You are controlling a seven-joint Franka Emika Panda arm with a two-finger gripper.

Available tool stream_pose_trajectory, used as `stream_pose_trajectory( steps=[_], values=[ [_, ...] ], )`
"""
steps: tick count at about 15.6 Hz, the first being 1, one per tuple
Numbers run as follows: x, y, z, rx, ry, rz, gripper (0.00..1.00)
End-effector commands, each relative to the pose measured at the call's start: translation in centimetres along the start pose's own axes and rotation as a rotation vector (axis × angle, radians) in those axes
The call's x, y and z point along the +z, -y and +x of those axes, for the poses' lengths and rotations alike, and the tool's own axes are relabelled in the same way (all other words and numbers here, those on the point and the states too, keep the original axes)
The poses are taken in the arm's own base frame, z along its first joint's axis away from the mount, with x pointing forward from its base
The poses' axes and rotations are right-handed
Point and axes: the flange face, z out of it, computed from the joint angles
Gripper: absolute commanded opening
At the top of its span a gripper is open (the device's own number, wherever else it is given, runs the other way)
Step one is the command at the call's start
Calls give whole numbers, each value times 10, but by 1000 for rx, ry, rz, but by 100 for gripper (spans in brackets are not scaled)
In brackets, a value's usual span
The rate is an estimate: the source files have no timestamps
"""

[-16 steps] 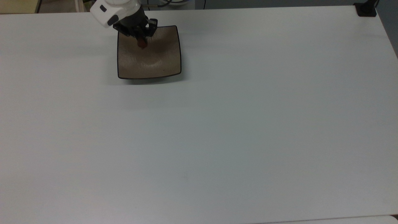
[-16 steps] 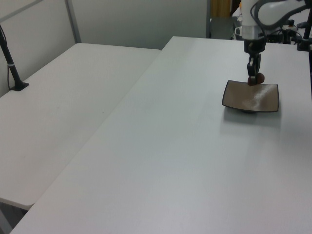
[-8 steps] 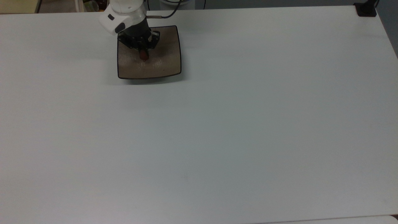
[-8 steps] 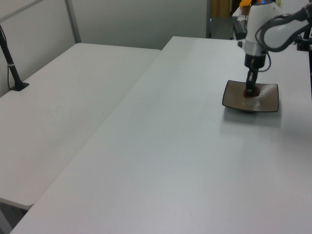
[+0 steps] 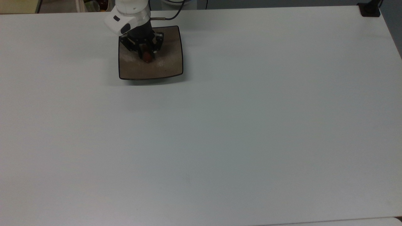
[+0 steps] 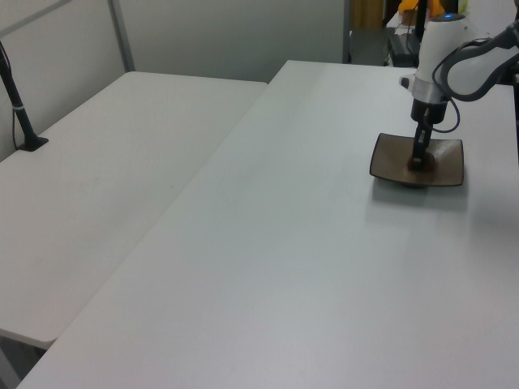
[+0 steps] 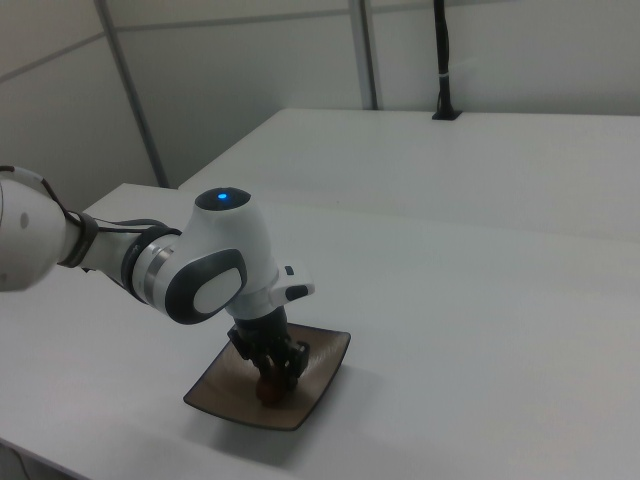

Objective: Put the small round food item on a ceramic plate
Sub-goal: 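Open the gripper to release the food item and raise it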

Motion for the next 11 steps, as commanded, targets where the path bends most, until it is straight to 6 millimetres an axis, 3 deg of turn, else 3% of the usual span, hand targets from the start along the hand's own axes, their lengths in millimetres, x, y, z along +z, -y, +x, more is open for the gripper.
stream_pose_trajectory(
  steps=[1, 2, 4, 7, 11],
  values=[
    [-9, 9, -3, 27, -31, 12, 95],
    [-17, 19, 3, 44, -46, 11, 100],
    [-41, 41, 21, 53, -51, 16, 100],
    [-120, 43, 54, 73, -10, 28, 100],
    [-227, 44, 74, 64, -38, 31, 100]
  ],
)
